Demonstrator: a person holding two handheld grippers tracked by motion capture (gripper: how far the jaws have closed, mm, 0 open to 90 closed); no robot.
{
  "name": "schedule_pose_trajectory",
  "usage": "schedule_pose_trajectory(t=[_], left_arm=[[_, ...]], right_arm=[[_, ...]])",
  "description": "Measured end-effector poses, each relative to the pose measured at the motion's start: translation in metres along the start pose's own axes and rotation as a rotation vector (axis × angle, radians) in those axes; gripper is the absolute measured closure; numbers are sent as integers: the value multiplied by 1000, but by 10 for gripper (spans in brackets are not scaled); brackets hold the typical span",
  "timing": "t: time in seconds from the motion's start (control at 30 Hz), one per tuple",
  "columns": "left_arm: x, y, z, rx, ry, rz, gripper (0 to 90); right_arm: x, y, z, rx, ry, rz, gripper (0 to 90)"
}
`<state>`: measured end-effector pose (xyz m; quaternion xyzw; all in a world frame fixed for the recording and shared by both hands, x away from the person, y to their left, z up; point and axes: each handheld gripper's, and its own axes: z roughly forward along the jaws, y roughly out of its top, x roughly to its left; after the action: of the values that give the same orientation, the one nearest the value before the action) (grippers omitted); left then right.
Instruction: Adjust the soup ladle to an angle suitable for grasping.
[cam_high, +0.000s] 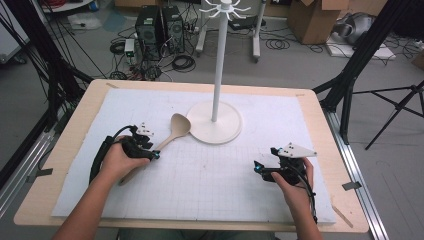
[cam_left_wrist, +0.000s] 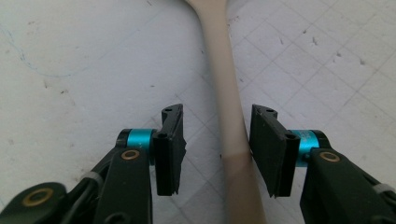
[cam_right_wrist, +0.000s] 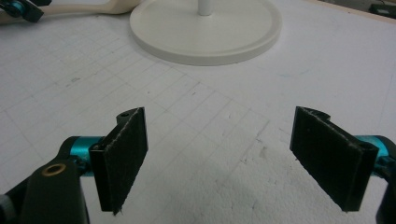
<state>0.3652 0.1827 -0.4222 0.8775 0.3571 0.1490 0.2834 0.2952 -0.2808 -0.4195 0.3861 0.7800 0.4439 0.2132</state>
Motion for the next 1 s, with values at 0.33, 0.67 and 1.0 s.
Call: schedule_pose_trajectory(t=[0.33,0.67,1.0], left_arm=[[-7,6,2,48,-10,27,721],[-1,13,4,106,-48,-19,732],[-2,20,4,150,18,54,775]], right_arm=[[1,0,1,10,3,-5,177],[2,-1,2,17,2,-17,177],[1,-1,0,16,1,-14,177]])
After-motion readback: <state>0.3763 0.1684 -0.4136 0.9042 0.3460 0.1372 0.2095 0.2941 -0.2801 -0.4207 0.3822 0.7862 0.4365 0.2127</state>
